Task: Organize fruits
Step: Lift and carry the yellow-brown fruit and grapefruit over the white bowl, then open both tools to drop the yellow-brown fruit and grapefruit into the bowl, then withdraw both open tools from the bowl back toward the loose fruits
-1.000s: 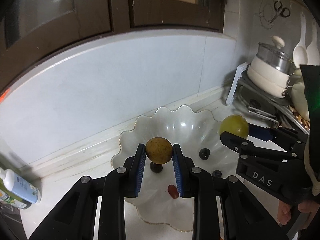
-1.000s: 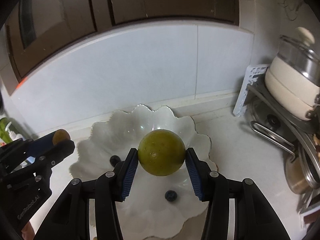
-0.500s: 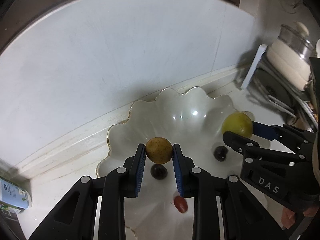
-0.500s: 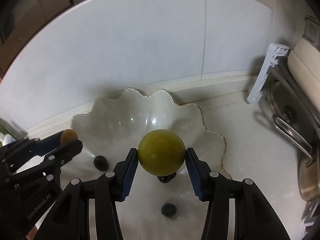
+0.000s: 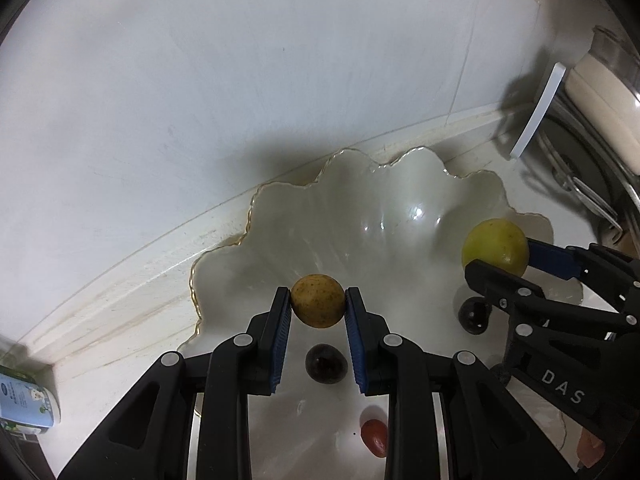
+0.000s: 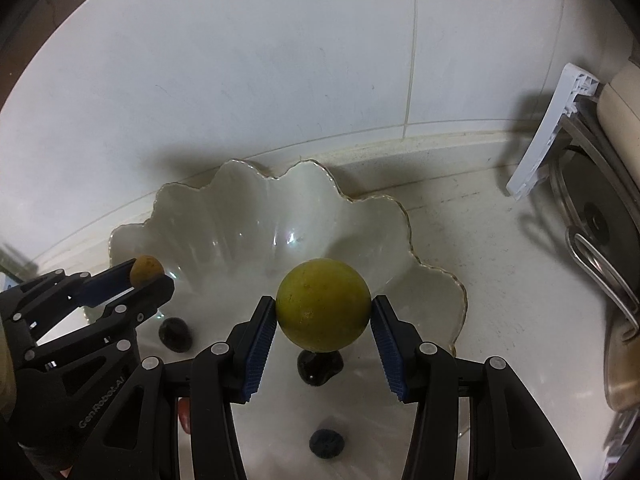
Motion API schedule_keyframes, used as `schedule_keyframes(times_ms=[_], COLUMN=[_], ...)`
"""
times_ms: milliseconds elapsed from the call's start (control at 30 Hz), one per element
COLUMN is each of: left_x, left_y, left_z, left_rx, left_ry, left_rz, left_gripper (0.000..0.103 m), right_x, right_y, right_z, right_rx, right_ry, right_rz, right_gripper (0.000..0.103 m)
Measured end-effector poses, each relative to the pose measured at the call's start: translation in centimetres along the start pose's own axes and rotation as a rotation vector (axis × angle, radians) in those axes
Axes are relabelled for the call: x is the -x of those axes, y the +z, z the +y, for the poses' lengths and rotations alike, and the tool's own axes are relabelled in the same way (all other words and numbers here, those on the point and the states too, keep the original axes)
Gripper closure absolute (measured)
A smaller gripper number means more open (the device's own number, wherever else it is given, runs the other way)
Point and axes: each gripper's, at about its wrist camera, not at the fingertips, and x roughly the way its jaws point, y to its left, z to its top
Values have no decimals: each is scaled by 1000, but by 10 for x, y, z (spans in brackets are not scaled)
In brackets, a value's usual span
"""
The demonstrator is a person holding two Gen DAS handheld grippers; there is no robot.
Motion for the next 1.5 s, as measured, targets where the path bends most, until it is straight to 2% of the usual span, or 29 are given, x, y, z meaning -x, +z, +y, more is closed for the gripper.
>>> schedule_keyframes(times_ms=[267, 367, 467, 533, 633, 1200, 1500], left_x=[-4, -2, 1, 4, 11, 88, 130], left_y=[5, 6, 7, 6, 5, -17, -40], left_z=[0, -1, -1, 0, 1, 6, 11], left_rx=[1, 1, 8, 8, 14, 18, 20], left_ry=[5, 6, 0, -2, -5, 19, -7], left_rz=[4, -2, -3, -6, -18, -157, -224], left_gripper=[73, 64, 64, 62, 61, 61, 61], right_x=[-6, -9, -9, -5, 6, 80, 125], right_y=[0, 1, 0, 2, 3, -19, -40], right_z=[-1, -4, -9, -11, -11, -1, 13], right_rx=[9, -3, -11, -8, 11, 16, 20], right_ry=[11, 19, 16, 7, -23, -78, -66], right_rz=[24, 38, 41, 27, -7, -146, -233], right_gripper=[53, 53, 52, 52, 46, 46, 46])
